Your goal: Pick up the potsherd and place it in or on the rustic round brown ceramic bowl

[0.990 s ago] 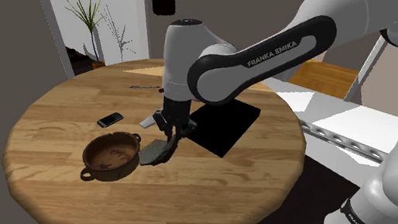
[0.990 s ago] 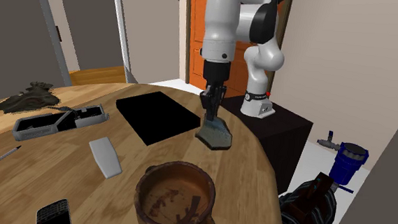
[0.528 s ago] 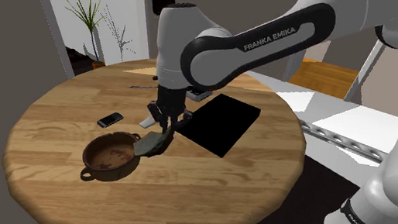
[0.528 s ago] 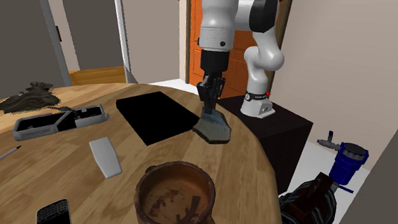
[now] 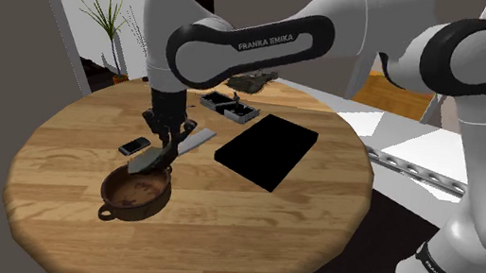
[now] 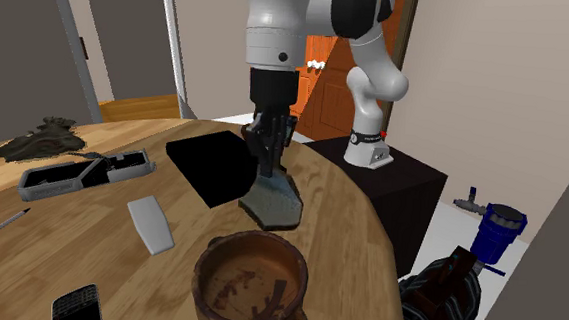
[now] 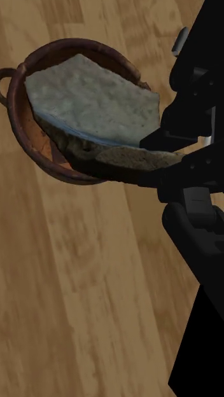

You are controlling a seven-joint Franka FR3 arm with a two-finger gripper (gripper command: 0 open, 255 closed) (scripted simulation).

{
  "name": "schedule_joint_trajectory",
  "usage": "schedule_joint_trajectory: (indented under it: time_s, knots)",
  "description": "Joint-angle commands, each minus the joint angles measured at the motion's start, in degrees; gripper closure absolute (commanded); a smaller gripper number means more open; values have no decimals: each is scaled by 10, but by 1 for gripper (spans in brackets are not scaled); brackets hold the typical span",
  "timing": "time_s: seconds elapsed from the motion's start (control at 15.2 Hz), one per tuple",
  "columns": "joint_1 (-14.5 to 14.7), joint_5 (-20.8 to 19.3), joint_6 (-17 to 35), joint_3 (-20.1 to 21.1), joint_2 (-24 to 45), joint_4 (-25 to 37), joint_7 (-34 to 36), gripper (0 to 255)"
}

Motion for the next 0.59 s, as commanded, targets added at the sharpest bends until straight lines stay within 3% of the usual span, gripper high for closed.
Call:
schedule_joint_trajectory:
  time_s: [0.0, 0.2, 0.53]
  knots:
    - [40, -21, -53, -13, 65, 118, -2, 255]
    - [125, -49, -162, -41, 200, 377, -29, 255]
    - [100, -45, -104, -37, 177, 289, -18, 255]
